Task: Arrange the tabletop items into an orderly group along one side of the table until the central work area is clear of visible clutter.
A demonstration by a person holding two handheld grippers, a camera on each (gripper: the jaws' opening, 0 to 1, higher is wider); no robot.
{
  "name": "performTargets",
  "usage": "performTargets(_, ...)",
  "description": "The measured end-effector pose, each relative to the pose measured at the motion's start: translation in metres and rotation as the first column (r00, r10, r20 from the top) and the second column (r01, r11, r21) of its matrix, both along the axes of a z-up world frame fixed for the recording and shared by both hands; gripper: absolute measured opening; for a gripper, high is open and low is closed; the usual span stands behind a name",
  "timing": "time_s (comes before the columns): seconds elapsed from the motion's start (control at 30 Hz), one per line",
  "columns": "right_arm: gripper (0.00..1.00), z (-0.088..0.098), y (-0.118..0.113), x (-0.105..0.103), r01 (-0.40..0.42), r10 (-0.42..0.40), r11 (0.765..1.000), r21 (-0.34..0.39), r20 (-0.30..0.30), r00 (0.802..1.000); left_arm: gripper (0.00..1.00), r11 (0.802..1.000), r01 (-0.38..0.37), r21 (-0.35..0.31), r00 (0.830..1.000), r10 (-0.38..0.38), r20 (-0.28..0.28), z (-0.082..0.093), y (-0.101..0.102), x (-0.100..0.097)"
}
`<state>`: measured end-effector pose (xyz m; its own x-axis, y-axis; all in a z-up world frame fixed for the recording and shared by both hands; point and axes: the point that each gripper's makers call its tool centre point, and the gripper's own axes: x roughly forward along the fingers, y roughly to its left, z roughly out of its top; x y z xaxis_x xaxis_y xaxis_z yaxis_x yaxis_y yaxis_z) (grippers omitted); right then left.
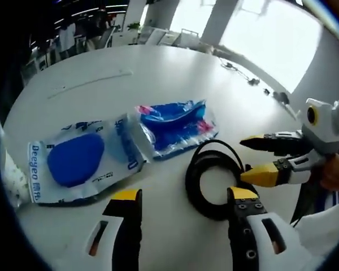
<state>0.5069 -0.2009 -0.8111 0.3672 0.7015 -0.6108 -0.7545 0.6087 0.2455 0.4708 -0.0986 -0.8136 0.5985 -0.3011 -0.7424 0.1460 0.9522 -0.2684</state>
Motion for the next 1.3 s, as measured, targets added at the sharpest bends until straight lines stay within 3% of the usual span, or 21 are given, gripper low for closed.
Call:
performTargets(0.3, 0.63, 0.000, -0.002, -0.009, 0.004, -0.004, 1.000, 0.000, -0.021, 1.000, 0.74, 1.000, -0.018, -0.005, 1.000, 0.018, -0.011, 0.000, 0.006, -0.008)
performTargets(0.43, 0.65, 0.003, -0.004, -0.013, 0.000, 0.001, 1.000, 0.008, -0.031, 1.000, 0.83, 0.998, -0.036, 0.056, 0.999, 0.033, 0.042, 0.007, 0.016, -0.007)
performTargets(0.67, 0.67, 0.006, -0.007, -0.019, -0.018, 0.018, 1.000, -0.004, -0.020, 1.000, 0.84, 0.999, -0.040, 0.031, 0.998, 0.039, 0.051, 0.013, 0.022, -0.014)
performTargets(0.77, 0.67, 0.007, -0.007, -0.022, -0.021, 0.020, 1.000, -0.008, -0.020, 1.000, 0.84, 0.997, -0.075, -0.007, 0.996, 0.075, 0.049, 0.014, 0.026, -0.017)
performTargets(1.3, 0.67, 0.013, -0.003, -0.038, -0.046, 0.046, 0.999, -0.025, -0.002, 0.999, 0.85, 0.999, -0.054, 0.000, 0.996, 0.053, 0.078, 0.023, 0.033, -0.030)
